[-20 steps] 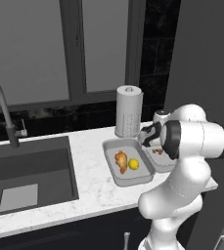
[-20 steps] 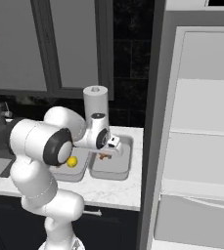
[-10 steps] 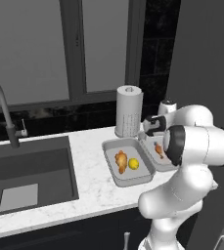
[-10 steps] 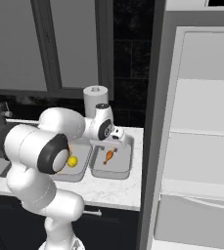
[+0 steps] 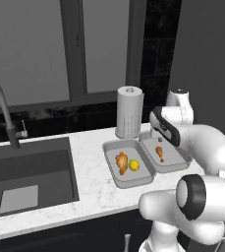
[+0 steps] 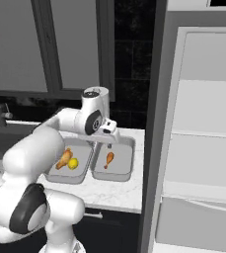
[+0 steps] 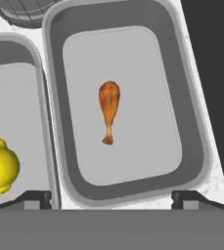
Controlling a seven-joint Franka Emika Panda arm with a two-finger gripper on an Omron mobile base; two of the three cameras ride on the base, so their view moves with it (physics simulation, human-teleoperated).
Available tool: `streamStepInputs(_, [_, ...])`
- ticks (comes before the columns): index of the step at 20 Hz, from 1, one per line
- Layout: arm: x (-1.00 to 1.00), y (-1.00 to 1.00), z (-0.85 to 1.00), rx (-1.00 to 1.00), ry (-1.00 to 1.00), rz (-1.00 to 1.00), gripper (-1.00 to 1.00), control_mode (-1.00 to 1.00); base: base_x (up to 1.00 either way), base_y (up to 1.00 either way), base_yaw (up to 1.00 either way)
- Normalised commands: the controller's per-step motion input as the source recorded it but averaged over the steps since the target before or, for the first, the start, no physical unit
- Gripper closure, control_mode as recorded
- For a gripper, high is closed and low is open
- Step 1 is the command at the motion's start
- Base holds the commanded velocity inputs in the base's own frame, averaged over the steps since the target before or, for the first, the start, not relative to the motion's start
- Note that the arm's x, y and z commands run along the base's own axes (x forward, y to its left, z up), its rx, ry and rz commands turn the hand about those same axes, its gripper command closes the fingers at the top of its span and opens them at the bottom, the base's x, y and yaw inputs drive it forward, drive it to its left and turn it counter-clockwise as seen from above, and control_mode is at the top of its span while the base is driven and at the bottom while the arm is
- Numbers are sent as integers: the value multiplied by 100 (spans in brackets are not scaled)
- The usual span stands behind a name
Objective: Place one lemon and one chicken drumstick in each tupperware on the nearby counter, to pack two identical lunches.
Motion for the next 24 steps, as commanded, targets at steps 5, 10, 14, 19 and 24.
streamStepInputs(5, [-99,60,98,-4,0,8,-100,-100,0,0,0])
streamStepInputs(10, [-95,69,55,-8,-1,12,-100,-100,0,0,0])
streamStepInputs(14, [-87,64,15,-7,-2,19,-100,-100,0,0,0])
streamStepInputs(19, [-20,10,0,-1,-1,5,-100,100,-80,22,17])
streamStepInputs(24, [0,0,0,0,0,0,-100,100,-100,-63,-2])
